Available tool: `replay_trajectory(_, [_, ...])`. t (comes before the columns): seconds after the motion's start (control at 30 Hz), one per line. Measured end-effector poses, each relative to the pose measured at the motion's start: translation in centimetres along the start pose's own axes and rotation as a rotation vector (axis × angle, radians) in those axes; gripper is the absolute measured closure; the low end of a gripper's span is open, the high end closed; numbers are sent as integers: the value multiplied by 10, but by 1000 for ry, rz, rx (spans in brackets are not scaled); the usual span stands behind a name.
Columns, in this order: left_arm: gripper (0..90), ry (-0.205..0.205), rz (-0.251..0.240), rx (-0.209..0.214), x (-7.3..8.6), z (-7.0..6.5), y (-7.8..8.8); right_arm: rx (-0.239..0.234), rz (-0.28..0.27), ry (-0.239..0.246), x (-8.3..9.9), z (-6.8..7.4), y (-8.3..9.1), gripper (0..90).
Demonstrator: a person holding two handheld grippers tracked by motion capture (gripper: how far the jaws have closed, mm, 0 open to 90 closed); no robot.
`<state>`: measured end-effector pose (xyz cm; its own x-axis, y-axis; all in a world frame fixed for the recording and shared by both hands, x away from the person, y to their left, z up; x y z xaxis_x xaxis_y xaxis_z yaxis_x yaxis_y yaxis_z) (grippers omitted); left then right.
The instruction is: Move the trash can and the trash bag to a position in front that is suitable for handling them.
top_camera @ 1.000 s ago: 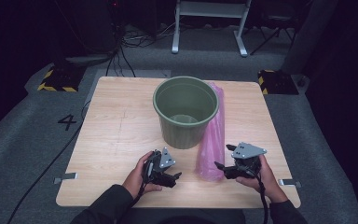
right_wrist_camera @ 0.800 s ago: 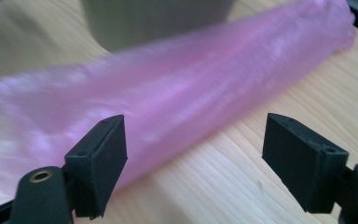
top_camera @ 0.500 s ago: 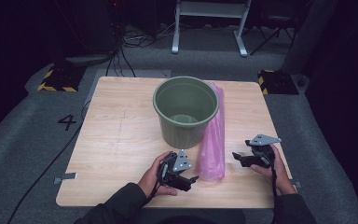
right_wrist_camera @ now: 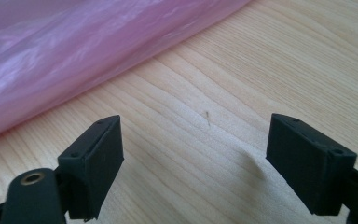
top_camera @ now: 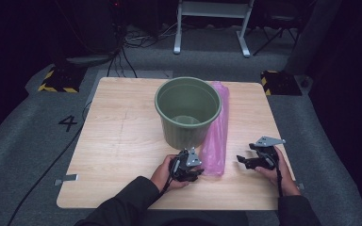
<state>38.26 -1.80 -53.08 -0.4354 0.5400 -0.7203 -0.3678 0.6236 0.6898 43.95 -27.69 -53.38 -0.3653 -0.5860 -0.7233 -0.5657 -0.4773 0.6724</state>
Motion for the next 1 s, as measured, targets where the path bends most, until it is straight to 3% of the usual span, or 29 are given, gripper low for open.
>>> replay_trajectory(0.03, [640,-9,8,2,1,2,1,0,0,0,0,0,0,189])
replay_trajectory(0.13, [793,-29,8,22,6,11,8,20,-7,-7,0,-3,1,183])
replay_trajectory(0.3, [858,-50,18,28,15,19,20,44,-23,-29,-1,-7,4,180])
replay_trajectory(0.5, [873,-52,8,51,28,34,42,76,-45,-62,-9,-11,8,175])
replay_trajectory(0.67, [872,-20,-5,42,46,52,65,95,-63,-81,-21,-13,9,175])
replay_trajectory(0.83, [857,-1,-14,33,57,61,78,141,-28,-80,-34,-13,3,210])
replay_trajectory(1.0, [843,15,4,11,73,70,88,120,-17,-95,-45,-9,-11,200])
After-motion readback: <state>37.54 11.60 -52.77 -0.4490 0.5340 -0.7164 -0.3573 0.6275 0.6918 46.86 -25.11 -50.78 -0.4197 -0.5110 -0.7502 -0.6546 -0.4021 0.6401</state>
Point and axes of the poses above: each handheld gripper's, and its own axes: y roughly backward along the jaws, x roughly out of its underside, z roughly to its left, the point moved 6 cm from there along -y, roughly forward along the jaws, and after that the axes turned 11 degrees about y, right-handed, at the moved point
